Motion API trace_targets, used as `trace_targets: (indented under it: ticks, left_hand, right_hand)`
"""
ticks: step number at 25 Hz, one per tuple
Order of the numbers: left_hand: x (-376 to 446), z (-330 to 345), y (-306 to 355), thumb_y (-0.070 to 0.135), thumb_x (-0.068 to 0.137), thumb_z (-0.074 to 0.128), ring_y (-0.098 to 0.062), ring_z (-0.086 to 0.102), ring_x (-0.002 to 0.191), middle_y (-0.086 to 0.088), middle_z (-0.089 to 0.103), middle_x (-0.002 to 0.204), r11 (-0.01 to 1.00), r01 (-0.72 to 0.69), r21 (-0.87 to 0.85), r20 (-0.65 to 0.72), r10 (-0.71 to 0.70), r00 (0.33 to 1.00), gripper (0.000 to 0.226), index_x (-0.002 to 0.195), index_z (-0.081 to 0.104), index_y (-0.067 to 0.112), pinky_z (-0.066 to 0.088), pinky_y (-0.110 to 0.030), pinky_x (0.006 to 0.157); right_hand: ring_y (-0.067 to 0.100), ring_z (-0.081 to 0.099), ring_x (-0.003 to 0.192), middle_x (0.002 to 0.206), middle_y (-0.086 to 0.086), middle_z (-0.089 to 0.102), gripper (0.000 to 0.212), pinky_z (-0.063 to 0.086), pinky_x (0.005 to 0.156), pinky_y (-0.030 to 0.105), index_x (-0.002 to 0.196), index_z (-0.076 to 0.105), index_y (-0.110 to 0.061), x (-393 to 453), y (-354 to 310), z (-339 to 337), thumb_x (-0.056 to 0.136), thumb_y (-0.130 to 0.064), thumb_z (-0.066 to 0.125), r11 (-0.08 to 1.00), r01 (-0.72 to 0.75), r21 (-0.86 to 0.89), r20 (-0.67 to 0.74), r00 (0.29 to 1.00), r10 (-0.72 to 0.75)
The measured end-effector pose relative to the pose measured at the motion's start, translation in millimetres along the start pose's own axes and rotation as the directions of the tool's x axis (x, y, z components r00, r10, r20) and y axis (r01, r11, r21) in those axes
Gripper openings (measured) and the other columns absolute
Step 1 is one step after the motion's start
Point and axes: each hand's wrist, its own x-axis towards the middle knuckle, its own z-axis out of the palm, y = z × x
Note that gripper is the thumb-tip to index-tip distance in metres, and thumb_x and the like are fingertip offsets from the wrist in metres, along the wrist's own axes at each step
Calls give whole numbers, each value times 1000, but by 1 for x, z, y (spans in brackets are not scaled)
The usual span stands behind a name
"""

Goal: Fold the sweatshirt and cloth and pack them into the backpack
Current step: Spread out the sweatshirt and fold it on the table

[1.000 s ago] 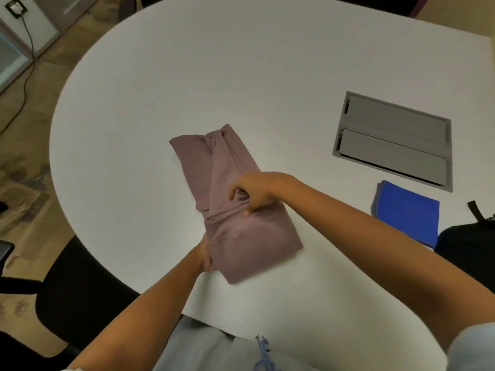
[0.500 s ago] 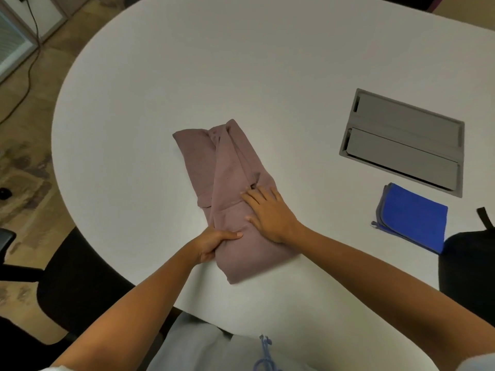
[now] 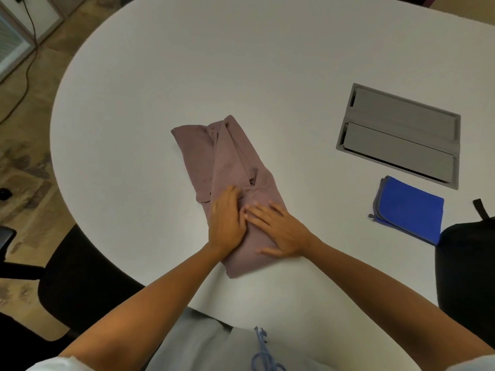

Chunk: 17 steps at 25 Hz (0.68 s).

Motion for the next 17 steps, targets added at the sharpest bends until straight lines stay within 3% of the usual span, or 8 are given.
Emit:
trace_targets:
  ticks: [2,3,5,8,12,14,17]
  left_hand:
    - [-2,6,-10,27,104,40,-19,19,153,-5,29,163,960,-264,93,212,239,947,52,154,33,15,13,-40,125]
    - [-5,9,-18,33,106,33,-17,4,155,-3,15,167,921,-365,139,350,299,888,56,158,22,16,4,-42,126]
    - [-10,16,-33,42,108,26,-14,-10,154,1,1,168,877,-444,184,527,294,798,60,160,7,20,0,-46,126]
    - [-2,19,-41,47,107,23,-12,-15,153,4,-6,168,878,-439,190,597,252,762,62,160,0,24,-6,-43,125]
    - [7,16,-34,49,107,20,-12,-17,152,7,-8,167,886,-424,190,640,216,738,62,160,-2,27,-10,-42,125]
    - [7,12,-37,49,106,20,-11,-17,152,9,-8,167,903,-395,167,680,185,709,61,160,-1,28,-11,-41,124]
    - [6,8,-25,48,107,23,-8,-16,152,12,-8,166,952,-300,55,735,164,658,59,160,2,30,-10,-38,124]
  right_hand:
    - [27,8,154,166,11,12,95,8,124,47,158,20,-13,-25,3,8,89,-75,38,990,138,-8,17,990,-138]
    - [28,8,154,165,11,13,95,4,124,45,158,20,-13,-37,7,14,88,-75,40,986,164,-38,44,986,-163]
    - [29,12,153,165,12,16,91,0,125,44,158,20,-15,-54,14,22,88,-61,55,983,139,-116,99,987,-128]
    - [32,29,148,160,16,30,94,16,122,49,155,30,-10,-52,13,26,77,-36,75,984,33,-174,74,997,-20]
    - [31,54,130,142,15,55,85,38,113,48,141,50,-6,-37,13,20,68,-32,84,998,21,-52,-11,1000,-22]
    - [30,66,112,125,12,67,70,55,95,45,130,60,-11,-30,17,0,67,-28,86,996,-13,88,21,1000,12]
    - [21,69,90,107,-3,74,47,53,75,29,118,69,-26,-19,18,-38,73,-34,75,983,-101,152,160,984,77]
